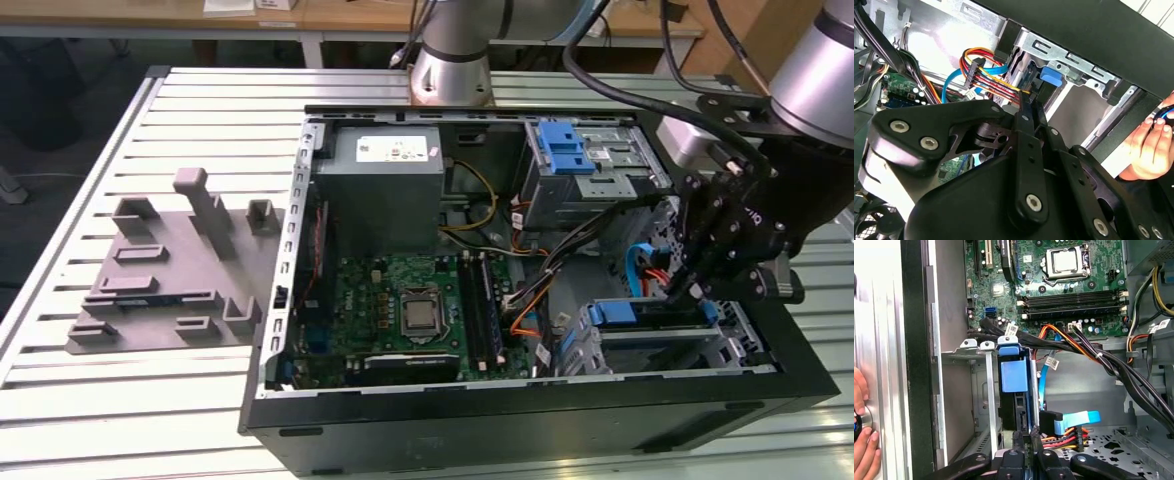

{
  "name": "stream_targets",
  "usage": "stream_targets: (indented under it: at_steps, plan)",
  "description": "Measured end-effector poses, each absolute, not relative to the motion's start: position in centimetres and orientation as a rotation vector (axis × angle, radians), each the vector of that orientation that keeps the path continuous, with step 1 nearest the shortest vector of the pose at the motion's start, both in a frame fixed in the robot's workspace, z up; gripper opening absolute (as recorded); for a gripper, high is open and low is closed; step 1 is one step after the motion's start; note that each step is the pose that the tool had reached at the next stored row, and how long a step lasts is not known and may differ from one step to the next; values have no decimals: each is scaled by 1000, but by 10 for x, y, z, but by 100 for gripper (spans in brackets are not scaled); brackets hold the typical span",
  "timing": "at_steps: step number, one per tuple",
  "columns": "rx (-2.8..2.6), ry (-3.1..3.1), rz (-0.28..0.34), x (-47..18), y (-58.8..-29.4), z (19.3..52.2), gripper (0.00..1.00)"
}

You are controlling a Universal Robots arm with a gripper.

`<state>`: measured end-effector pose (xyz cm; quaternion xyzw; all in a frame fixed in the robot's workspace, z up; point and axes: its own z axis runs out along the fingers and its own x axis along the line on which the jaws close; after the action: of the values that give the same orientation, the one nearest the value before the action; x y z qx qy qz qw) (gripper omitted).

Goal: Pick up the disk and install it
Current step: 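Insert the first disk wire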

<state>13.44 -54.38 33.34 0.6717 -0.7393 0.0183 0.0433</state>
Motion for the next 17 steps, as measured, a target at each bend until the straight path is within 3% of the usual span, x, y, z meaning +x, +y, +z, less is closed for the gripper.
stream_targets:
  at_steps: [17]
  plan:
    - [2059,-2266,44,134,-544,332,16]
